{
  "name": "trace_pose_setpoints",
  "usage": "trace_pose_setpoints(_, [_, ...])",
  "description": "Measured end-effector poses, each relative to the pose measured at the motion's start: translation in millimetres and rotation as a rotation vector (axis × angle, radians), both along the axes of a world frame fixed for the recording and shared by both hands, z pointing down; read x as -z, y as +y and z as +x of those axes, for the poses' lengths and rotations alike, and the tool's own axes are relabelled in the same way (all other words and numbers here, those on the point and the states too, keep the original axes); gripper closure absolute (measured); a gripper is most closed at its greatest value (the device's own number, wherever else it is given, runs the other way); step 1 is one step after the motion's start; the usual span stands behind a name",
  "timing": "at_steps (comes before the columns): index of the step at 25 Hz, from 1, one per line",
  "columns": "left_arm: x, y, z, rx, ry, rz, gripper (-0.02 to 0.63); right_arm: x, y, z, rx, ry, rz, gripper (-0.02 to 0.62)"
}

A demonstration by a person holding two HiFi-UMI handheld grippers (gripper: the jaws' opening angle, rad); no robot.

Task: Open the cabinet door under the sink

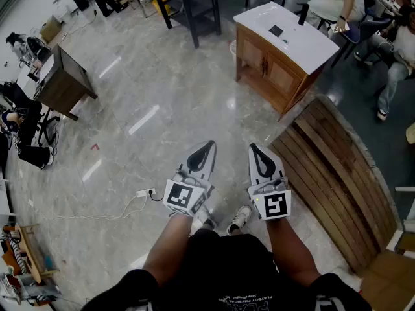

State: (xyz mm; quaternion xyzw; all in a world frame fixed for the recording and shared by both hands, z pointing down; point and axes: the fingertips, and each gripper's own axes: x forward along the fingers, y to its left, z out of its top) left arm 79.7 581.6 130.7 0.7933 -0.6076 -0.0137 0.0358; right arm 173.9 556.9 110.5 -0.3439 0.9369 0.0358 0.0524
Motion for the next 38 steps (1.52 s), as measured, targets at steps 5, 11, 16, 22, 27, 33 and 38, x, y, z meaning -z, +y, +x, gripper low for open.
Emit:
trace_pose_setpoints(5, [-4, -9, 10, -0.006, 0.003, -0.003, 0.583, -2, -9, 8, 0.004, 0.002, 0.005, 0.572])
trace_pose_setpoints(11, [-8, -21, 17, 0.017, 0.026, -0.018, 0.583, 1, -19, 17, 0.023, -0.025, 0.012, 0.572])
trace_pose_setpoints(16, [-9, -32, 16, 0.018, 0.015, -0.028, 0.583, 2, -28, 13, 0.041, -0.027, 0.023, 0.571])
trace_pose_setpoints(22, [-18, -69, 1, -0.018, 0.019, -0.023, 0.583, -6, -60, -7, 0.020, -0.008, 0.021, 0.571])
trace_pose_setpoints(27, [-22, -107, -26, -0.069, 0.038, -0.031, 0.583, -3, -95, -36, -0.012, 0.002, 0.011, 0.571])
trace_pose_setpoints(33, [-29, -153, -76, -0.093, 0.062, -0.033, 0.583, -14, -138, -69, -0.082, 0.045, -0.002, 0.571])
trace_pose_setpoints(38, [-22, -182, -111, -0.131, 0.047, 0.008, 0.583, -20, -166, -97, -0.132, 0.080, -0.010, 0.571])
